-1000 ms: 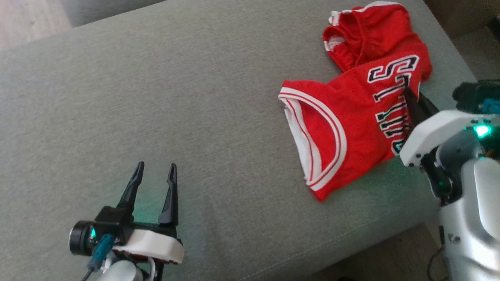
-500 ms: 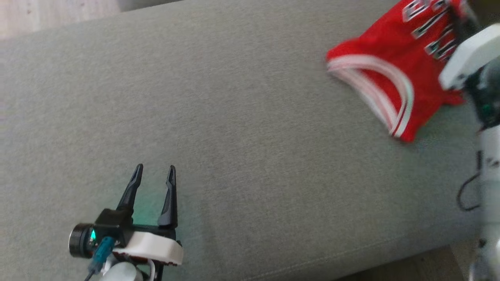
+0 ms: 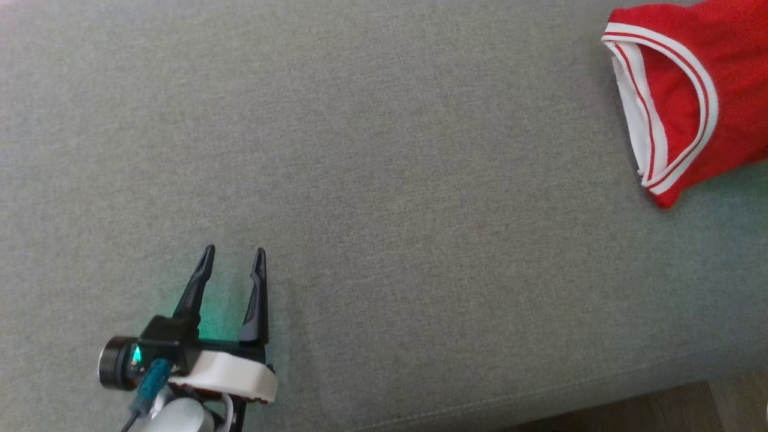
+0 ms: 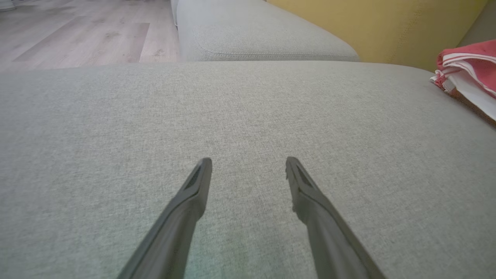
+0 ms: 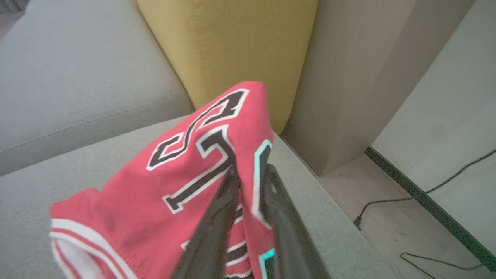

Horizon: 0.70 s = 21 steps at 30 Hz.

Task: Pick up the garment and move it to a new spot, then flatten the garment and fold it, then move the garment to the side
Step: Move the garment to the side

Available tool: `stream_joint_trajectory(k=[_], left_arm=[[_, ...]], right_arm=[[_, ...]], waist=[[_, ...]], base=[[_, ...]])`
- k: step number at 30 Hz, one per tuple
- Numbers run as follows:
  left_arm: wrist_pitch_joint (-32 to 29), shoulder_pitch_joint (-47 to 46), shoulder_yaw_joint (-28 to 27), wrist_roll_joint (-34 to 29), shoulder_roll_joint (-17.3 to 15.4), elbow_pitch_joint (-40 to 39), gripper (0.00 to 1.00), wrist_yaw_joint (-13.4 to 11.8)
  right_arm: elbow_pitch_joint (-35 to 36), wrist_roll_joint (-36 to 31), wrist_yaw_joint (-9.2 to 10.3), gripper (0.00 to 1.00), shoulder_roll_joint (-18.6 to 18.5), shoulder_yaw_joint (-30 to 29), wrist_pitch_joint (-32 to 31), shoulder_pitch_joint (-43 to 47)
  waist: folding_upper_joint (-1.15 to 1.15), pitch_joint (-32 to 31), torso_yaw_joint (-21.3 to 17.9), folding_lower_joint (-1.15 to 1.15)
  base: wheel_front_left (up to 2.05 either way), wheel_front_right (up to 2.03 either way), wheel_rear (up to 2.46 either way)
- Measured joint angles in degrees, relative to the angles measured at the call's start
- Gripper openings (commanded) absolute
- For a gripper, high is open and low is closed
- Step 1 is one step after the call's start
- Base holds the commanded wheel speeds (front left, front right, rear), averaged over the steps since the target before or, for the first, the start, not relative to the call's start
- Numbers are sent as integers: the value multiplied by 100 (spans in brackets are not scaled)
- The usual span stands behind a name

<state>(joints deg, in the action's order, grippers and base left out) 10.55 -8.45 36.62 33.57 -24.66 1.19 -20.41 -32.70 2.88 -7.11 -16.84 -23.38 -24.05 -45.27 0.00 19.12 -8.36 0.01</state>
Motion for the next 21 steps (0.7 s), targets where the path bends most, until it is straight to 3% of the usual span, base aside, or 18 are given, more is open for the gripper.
stream_joint_trajectory(k=[8, 21], left_arm=[[-97, -96, 8, -35, -26, -76, 100, -55], [-68, -96, 33, 9, 7, -5, 100, -20]], right_arm=[[-127, -301, 0, 100, 214, -213, 310, 3], [176, -134, 0, 100, 238, 665, 921, 42]], waist=[[0, 72, -99, 0], [0, -431, -4, -1]], base=[[0, 0, 0], [0, 0, 0]])
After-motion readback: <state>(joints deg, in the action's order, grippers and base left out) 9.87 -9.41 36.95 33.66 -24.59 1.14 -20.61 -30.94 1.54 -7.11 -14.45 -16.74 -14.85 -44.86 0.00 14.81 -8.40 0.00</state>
